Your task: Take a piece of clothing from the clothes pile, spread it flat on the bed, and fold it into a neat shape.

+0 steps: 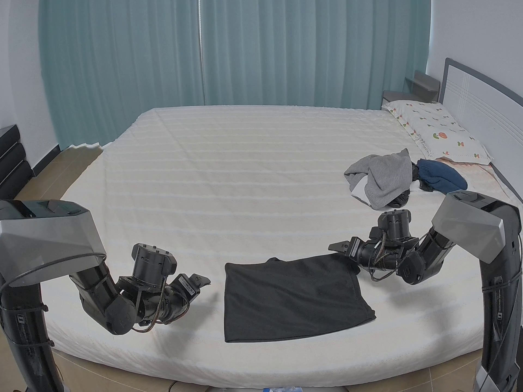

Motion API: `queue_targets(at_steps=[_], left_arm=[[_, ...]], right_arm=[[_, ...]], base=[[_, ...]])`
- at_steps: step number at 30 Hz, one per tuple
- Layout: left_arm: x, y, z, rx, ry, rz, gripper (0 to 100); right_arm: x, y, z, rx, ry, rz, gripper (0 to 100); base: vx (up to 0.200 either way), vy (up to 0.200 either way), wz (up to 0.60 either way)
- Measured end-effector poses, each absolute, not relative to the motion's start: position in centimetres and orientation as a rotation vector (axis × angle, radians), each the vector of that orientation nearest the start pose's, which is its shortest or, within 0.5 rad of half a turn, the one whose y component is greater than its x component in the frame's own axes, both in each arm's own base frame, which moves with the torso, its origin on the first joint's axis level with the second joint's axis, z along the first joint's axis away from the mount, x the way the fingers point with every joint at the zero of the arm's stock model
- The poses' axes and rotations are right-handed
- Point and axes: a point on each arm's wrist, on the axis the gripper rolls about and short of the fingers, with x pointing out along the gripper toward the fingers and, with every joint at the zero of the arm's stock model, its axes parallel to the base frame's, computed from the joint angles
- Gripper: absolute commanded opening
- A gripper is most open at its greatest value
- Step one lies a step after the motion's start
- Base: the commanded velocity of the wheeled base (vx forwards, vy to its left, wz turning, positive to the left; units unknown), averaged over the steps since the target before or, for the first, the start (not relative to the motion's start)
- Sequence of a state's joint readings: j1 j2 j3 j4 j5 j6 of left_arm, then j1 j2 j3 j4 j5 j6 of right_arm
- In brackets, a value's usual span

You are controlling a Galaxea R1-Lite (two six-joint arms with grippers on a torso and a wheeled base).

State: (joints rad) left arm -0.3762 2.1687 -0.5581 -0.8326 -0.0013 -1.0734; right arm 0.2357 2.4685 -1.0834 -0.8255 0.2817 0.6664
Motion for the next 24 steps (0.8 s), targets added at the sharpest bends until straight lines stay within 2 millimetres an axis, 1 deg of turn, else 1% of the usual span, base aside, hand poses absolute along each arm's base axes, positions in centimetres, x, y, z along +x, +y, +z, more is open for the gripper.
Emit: queue_targets(at_steps=[9, 19, 24], left_arm=[[28.9, -11.4, -0.2, -0.861, 0.872, 0.087, 100], [28.8, -11.4, -0.2, -0.86, 0.873, 0.087, 100], [28.8, -11.4, -0.2, -0.86, 0.873, 0.087, 100]], right_arm=[[42.3, 10.4, -3.0, 0.646, 0.69, 0.266, 0], [42.6, 9.8, -3.2, 0.659, 0.682, 0.252, 0], [43.0, 9.8, -2.9, 0.659, 0.66, 0.245, 0]], base=[[0.0, 0.0, 0.0], [0.0, 0.0, 0.0], [0.0, 0.0, 0.0]])
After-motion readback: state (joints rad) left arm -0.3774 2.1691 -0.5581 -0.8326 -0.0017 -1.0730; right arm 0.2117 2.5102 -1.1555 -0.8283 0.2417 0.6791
